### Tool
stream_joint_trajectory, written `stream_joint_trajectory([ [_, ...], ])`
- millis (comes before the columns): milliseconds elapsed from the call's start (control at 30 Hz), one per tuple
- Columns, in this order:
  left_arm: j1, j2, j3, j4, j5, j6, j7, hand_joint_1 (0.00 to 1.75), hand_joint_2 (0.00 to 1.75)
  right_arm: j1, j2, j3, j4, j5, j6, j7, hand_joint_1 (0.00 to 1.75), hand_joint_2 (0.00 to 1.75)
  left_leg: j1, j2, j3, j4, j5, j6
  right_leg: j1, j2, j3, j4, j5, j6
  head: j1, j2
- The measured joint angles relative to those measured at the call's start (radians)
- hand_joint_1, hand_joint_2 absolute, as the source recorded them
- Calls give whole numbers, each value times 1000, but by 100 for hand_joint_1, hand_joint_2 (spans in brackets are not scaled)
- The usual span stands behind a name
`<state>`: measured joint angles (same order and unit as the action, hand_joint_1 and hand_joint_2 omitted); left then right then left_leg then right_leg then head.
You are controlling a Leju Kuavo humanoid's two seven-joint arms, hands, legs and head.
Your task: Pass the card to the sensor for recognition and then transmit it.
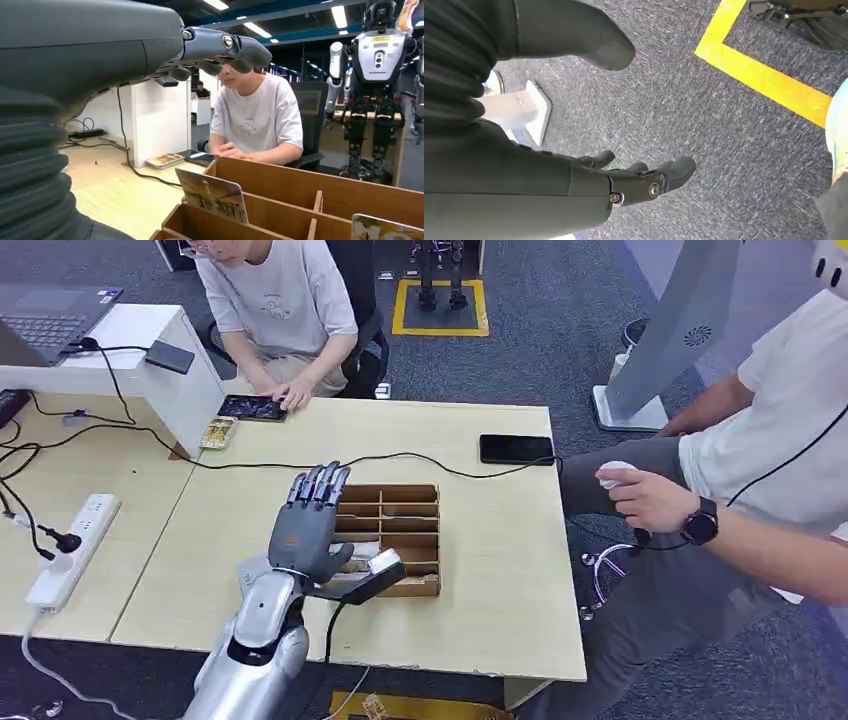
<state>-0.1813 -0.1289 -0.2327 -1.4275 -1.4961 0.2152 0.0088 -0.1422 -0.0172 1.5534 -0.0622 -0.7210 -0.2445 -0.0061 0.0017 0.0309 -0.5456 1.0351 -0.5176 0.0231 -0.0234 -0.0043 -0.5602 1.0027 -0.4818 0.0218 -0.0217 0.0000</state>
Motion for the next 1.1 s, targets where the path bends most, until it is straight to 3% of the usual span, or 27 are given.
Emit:
stream_joint_trajectory([
  [1100,-48,-28,49,93,0,-8,-3,0,175,-3,0,0,0,14,-2,0,0,175,0,0,0,0,0,0,0,0,0,0,0,0,0,0],
])
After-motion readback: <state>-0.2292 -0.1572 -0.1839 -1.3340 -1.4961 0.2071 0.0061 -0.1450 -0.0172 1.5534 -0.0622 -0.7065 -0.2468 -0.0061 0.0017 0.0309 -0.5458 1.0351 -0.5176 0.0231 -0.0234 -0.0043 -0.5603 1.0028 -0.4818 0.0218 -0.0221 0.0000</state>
